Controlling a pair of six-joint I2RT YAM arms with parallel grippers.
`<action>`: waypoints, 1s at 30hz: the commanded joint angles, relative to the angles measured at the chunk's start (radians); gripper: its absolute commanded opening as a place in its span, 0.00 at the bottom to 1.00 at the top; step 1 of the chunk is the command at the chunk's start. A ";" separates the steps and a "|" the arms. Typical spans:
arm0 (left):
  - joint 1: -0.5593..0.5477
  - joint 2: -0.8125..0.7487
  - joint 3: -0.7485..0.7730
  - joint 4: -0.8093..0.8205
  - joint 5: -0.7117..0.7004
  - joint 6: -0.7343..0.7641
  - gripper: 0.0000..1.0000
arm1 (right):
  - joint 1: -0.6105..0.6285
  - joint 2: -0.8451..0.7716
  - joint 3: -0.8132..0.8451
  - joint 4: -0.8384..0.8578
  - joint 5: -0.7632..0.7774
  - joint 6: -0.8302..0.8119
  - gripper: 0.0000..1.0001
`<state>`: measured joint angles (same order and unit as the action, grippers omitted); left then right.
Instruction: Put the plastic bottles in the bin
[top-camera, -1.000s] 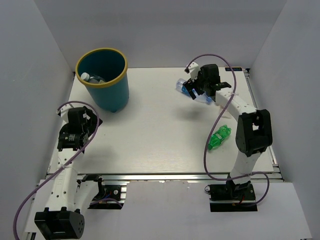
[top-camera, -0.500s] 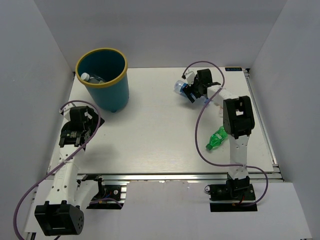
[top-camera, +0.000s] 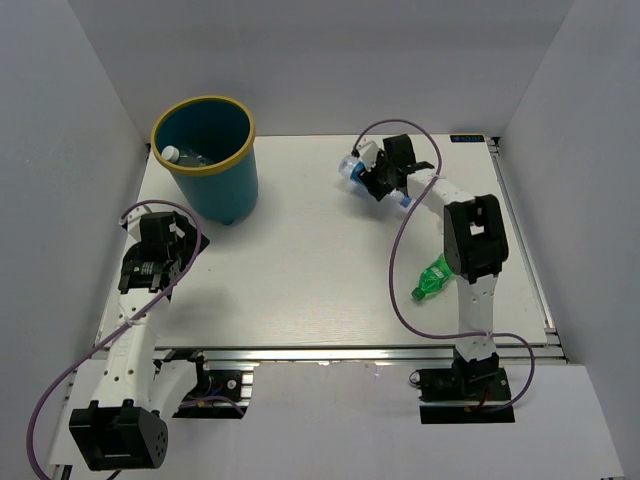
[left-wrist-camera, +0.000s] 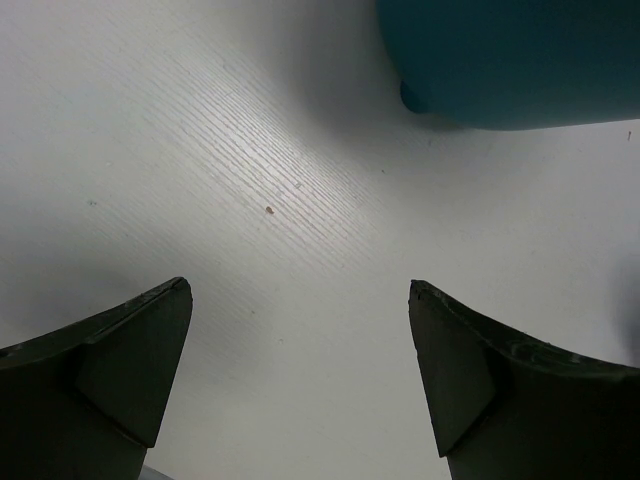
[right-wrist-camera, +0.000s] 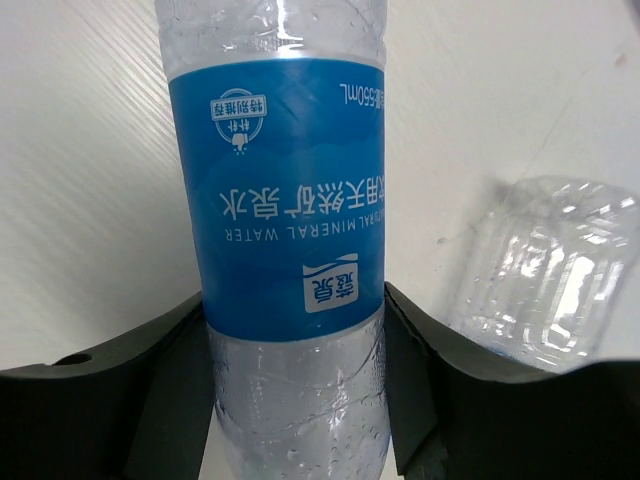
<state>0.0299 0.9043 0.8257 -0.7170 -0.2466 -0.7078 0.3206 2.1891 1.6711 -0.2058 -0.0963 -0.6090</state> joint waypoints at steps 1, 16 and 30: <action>0.004 -0.027 0.029 0.011 0.000 0.002 0.98 | 0.057 -0.173 0.025 0.022 -0.034 0.076 0.54; 0.004 -0.068 0.053 0.040 0.108 0.010 0.98 | 0.423 -0.255 0.351 0.161 0.044 0.149 0.53; -0.094 -0.139 0.119 0.658 0.564 -0.136 0.98 | 0.523 -0.423 0.148 0.049 -0.086 0.293 0.54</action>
<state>-0.0528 0.7456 0.9051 -0.2478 0.2379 -0.8005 0.8188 1.8557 1.8221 -0.1589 -0.1257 -0.3851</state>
